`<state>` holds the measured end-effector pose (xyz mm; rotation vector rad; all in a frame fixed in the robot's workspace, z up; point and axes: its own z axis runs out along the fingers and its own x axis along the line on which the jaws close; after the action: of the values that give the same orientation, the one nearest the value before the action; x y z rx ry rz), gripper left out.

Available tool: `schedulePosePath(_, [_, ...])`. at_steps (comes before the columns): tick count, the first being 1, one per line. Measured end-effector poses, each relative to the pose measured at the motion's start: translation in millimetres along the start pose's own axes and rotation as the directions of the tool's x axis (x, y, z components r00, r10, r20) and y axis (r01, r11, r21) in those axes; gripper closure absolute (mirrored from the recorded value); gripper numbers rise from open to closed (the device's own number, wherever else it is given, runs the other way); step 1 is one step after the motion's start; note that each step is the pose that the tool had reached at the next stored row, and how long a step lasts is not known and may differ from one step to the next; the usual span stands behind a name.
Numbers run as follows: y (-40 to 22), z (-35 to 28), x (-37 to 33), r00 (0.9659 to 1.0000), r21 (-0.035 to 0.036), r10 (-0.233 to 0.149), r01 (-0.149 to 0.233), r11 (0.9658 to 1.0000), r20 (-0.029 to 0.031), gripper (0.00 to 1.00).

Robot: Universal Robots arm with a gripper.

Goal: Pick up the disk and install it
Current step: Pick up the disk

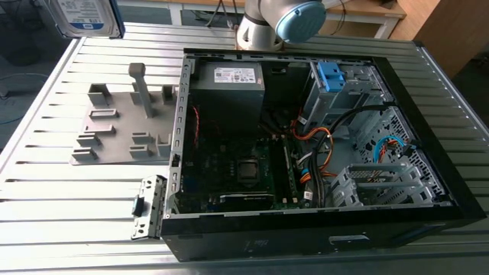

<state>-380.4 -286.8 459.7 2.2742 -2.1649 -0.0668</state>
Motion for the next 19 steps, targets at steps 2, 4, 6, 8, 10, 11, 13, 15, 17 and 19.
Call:
schedulePosePath(2, [0.1, -2.3, -0.1, 1.0, -0.0001, 0.0, 0.0, 1.0, 0.0, 0.64])
schedulePosePath(4, [0.2, -4.5, -0.1, 1.0, 0.0, 0.0, 0.0, 1.0, 0.0, 0.64])
schedulePosePath(6, [0.2, -6.9, -0.2, 1.0, -0.0001, 0.0, 0.0, 1.0, 0.0, 0.64])
schedulePosePath(8, [0.3, -9.0, -0.3, 1.0, -0.0001, 0.0, 0.0, 1.0, 0.0, 0.64])
schedulePosePath(10, [0.4, -11.2, -0.3, 1.0, 0.0, 0.0, 0.0, 1.0, 0.0, 0.64])
schedulePosePath(11, [0.4, -12.3, -0.4, 1.0, 0.0, 0.0, 0.0, 1.0, 0.0, 0.64])
schedulePosePath(13, [0.5, -14.7, -0.5, 1.0, -0.0001, 0.0, 0.0, 1.0, 0.0, 0.64])
schedulePosePath(15, [0.5, -16.9, -0.5, 1.0, -0.0001, 0.0, 0.0, 1.0, 0.0, 0.64])
schedulePosePath(17, [0.6, -19.1, -0.6, 1.0, -0.0001, 0.0, 0.0, 1.0, 0.0, 0.64])
schedulePosePath(19, [0.6, -21.3, -0.6, 1.0, 0.0, 0.0, 0.0, 1.0, 0.0, 0.64])
